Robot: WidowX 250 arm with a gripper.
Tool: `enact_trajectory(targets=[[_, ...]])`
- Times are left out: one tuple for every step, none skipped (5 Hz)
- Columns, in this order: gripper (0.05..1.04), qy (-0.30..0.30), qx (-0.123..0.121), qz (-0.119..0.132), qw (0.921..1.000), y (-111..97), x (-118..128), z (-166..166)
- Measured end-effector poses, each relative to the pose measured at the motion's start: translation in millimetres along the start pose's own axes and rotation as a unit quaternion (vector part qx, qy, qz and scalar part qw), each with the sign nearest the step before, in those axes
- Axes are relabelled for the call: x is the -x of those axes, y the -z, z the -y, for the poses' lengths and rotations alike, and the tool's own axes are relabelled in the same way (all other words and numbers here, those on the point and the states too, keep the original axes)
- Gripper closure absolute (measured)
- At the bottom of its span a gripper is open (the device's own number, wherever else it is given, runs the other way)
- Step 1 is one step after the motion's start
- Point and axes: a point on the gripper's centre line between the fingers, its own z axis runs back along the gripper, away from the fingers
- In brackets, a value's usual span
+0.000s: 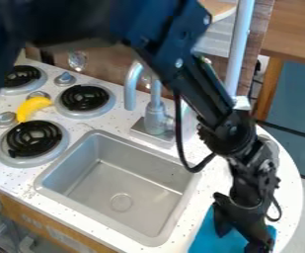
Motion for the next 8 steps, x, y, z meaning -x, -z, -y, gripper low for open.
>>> enact_trajectory(targets=[[0.083, 0.003, 0.002, 0.005, 1.0, 3, -35, 2], [0.083, 0.003, 0.005, 0.009, 0.9999, 6, -63, 4], [0.083, 0.001, 0.006, 0.012, 0.9999, 8, -85, 4], [0.083, 0.004, -0.004, 0.015, 0.9999, 9, -99, 2], [0.083, 0.004, -0.006, 0.033, 0.9994, 8, -89, 0], [0.083, 0.004, -0.009, 0.035, 0.9993, 5, -60, -1], [0.083, 0.003, -0.008, 0.038, 0.9992, 1, -28, -6], [0.083, -0.004, -0.014, 0.034, 0.9993, -2, 4, -15]])
